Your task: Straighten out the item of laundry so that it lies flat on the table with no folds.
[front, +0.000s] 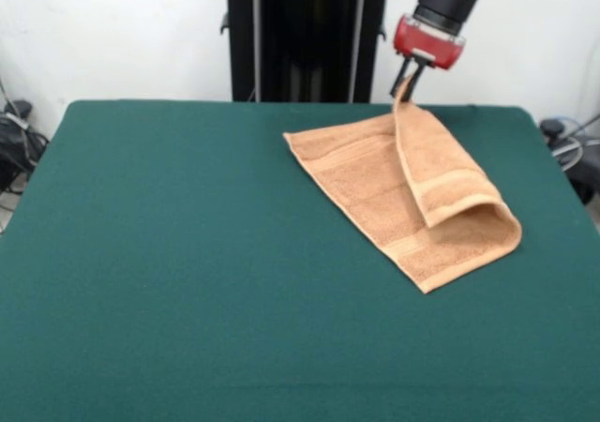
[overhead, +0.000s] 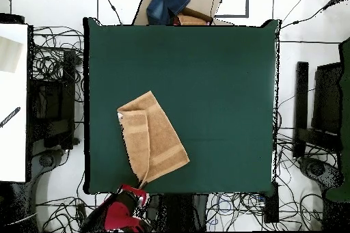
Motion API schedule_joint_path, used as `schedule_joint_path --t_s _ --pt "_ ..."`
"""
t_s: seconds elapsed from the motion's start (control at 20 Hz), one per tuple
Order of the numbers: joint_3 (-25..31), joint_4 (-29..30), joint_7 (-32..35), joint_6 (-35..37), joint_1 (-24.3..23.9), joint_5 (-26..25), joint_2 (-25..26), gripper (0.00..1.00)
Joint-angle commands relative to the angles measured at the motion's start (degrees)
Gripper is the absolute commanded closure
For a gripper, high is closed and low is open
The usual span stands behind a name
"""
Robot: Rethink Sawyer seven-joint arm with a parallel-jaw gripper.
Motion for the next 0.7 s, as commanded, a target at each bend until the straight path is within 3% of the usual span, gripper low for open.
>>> schedule_joint_path --t_s 0.05,0.7 --pt "7.42 -2.41 15.31 5.28 0.72 4.78 1.14 1.00" --pt "9.31 -4.33 11.56 8.10 0.05 4.12 1.09 1.00"
